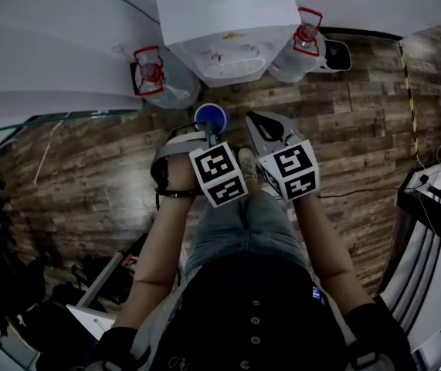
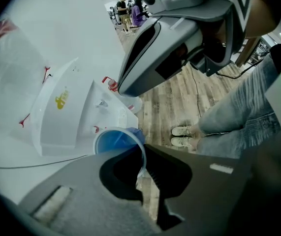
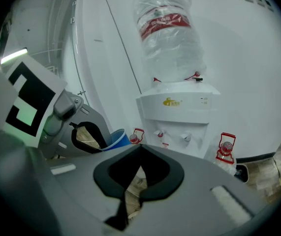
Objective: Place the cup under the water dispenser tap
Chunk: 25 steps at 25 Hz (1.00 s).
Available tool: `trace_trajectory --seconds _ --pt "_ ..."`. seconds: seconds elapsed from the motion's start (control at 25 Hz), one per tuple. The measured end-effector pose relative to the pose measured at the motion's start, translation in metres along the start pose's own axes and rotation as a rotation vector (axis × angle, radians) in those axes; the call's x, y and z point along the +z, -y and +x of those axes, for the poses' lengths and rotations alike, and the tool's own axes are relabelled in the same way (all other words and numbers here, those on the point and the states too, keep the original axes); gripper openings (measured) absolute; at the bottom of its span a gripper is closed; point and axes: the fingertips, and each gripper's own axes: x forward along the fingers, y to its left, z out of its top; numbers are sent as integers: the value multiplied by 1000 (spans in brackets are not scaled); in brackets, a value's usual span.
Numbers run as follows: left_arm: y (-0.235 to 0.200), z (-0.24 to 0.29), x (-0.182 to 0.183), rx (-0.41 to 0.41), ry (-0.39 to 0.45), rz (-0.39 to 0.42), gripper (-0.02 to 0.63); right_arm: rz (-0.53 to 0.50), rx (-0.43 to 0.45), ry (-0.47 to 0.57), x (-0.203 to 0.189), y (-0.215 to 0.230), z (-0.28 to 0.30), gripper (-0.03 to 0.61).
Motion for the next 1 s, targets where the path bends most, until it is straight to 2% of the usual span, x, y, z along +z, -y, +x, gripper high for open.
trace_trajectory --seconds 0.28,1.0 --pt "1 32 -6 -2 -25 49 18 10 13 -24 -19 8 26 0" --pt "-10 99 -10 10 -34 59 18 13 48 -62 -63 26 82 0"
